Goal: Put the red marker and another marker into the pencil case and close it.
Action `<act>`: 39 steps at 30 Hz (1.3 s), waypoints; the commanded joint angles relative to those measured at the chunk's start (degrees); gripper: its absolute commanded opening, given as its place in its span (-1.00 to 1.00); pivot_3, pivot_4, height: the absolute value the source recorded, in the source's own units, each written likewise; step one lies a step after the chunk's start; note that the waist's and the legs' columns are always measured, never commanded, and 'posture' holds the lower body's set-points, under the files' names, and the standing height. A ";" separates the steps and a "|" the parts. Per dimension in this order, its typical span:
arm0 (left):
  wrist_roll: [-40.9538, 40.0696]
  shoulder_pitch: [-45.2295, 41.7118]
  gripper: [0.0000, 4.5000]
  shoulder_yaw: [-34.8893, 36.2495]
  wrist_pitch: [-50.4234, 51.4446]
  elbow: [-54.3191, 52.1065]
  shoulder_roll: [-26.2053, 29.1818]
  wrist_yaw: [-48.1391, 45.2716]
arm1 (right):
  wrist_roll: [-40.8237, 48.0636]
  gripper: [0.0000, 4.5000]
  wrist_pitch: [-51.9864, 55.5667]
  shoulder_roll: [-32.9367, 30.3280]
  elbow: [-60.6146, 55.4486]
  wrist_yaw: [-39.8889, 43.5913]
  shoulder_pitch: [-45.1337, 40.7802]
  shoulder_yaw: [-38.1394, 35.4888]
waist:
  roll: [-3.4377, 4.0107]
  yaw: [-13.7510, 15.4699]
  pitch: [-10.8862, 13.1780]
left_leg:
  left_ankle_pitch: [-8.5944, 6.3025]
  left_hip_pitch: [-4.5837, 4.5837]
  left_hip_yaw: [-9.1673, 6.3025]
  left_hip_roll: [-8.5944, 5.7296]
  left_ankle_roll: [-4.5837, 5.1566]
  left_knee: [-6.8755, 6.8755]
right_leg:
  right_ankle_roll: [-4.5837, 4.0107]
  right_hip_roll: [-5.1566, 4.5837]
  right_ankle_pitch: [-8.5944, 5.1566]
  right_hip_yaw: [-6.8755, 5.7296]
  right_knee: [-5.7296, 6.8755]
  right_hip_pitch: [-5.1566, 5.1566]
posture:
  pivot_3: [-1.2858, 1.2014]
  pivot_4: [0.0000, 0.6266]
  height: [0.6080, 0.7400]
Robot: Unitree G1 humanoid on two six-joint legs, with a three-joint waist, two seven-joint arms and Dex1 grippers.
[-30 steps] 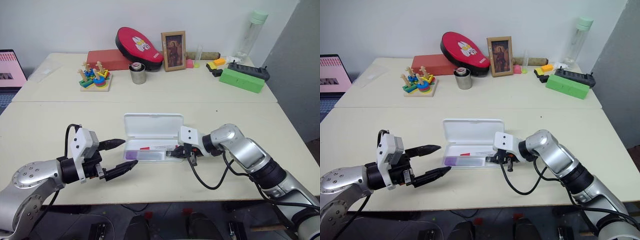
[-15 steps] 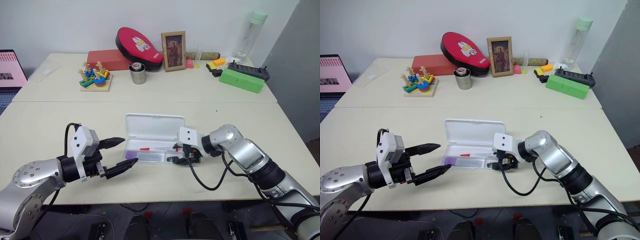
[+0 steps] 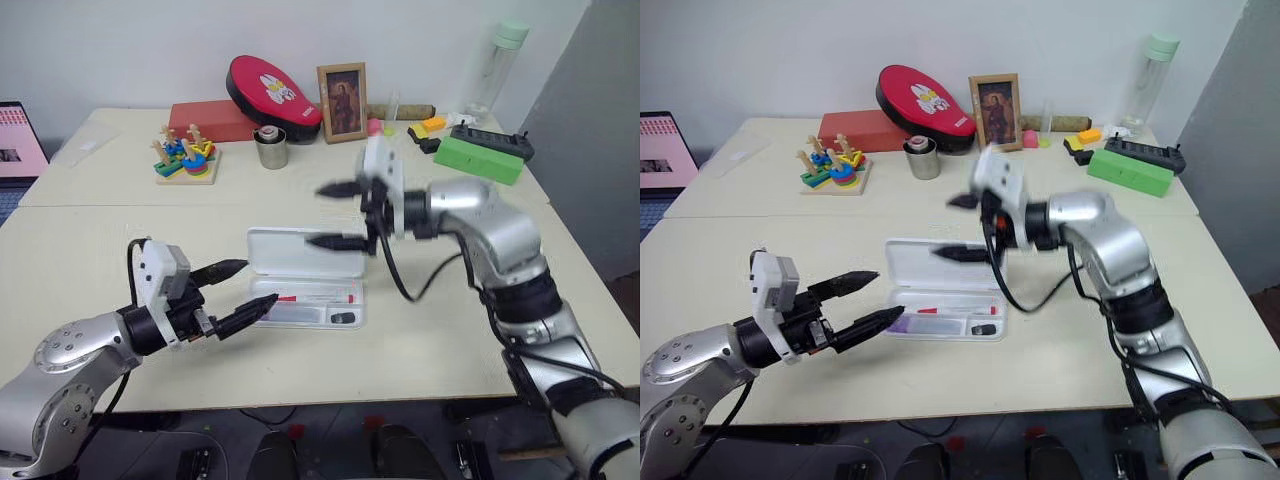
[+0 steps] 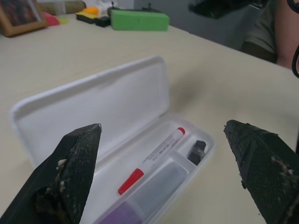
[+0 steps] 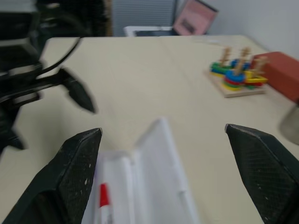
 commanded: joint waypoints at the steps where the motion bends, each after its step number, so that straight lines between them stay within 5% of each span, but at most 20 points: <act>1: -1.86 -1.52 1.00 4.10 -0.72 0.03 -0.90 2.99 | -4.58 0.50 -1.11 1.90 10.85 -7.54 -4.72 -0.49 | -0.04 0.16 -0.02 | 0.00 -0.01 0.00 -0.01 0.00 0.00 | 0.00 0.00 0.00 0.00 -0.01 0.00 | 0.03 -0.52 1.00; 7: -4.27 -2.46 1.00 5.28 -0.15 -0.58 -1.69 5.43 | -9.96 -0.15 -6.61 4.42 22.10 -10.12 -6.91 2.33 | -0.07 0.24 -0.04 | 0.00 -0.07 0.00 -0.03 0.00 -0.01 | -0.01 -0.02 0.01 0.00 -0.03 -0.02 | 0.03 -0.52 1.00; 15: -6.25 -0.80 1.00 7.46 -0.12 -0.69 -0.65 5.59 | -11.72 -0.96 -6.78 3.79 17.03 -2.88 -3.12 7.32 | 0.01 -0.04 0.00 | -0.01 -0.07 0.00 -0.02 0.01 -0.10 | -0.02 -0.01 0.01 -0.01 0.01 -0.06 | 0.03 -0.52 1.00; 32: -6.60 9.49 1.00 9.75 2.10 -3.49 6.93 -5.54 | -10.36 -0.99 -4.86 -5.23 -12.06 12.95 10.70 17.70 | 0.05 0.01 0.03 | -0.01 -0.04 0.00 0.00 0.00 -0.07 | -0.02 -0.01 -0.01 -0.02 -0.01 -0.05 | 0.03 -0.52 1.00; 39: -5.19 11.79 1.00 10.35 1.72 -3.64 8.39 -7.42 | -17.01 -0.99 -6.95 -6.05 -11.17 10.69 13.90 24.68 | 0.11 0.01 0.07 | -0.01 -0.01 0.00 0.01 0.00 -0.05 | -0.03 -0.01 -0.04 -0.02 -0.05 -0.13 | 0.03 -0.52 1.00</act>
